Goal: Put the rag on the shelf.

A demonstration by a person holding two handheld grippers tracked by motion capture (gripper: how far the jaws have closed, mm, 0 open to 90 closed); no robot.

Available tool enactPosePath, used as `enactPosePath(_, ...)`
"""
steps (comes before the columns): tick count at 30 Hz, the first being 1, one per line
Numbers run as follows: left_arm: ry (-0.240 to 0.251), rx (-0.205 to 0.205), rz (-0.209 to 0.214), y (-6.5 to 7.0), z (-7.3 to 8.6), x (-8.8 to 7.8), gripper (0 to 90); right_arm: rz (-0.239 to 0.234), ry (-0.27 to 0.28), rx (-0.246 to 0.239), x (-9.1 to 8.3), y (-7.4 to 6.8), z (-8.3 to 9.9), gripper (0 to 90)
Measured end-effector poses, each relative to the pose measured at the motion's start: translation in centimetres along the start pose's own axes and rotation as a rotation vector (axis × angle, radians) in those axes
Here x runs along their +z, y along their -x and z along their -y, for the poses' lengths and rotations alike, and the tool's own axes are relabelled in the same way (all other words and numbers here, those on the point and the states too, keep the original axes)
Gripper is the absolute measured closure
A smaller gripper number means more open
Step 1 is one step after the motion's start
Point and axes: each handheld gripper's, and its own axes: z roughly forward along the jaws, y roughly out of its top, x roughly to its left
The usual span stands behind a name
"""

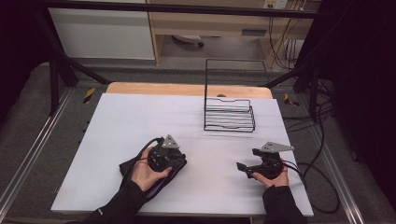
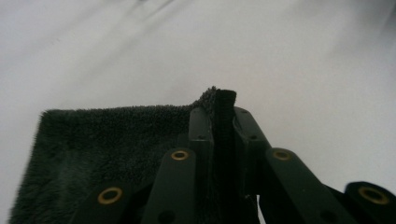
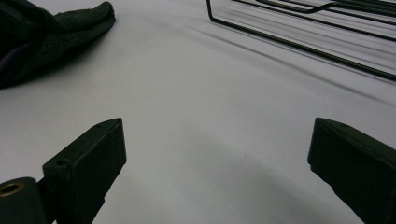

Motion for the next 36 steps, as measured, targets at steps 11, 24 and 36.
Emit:
enactPosePath(11, 0.048, -0.039, -0.058, -2.8, 2.2, -4.6, 40.6, 0.003, 0.021, 0.009, 1.1, -2.6, -1.1, 10.2)
enactPosePath(24, 0.048, -0.19, -0.178, -8.7, 9.3, -8.2, 31.4, -0.064, -0.023, 0.016, 5.8, -7.8, -4.0, 12.2)
enactPosePath(36, 0.036, -0.248, -0.118, -9.6, 12.6, -8.0, 49.3, -0.048, -0.051, 0.052, 11.9, -12.6, -5.4, 24.2)
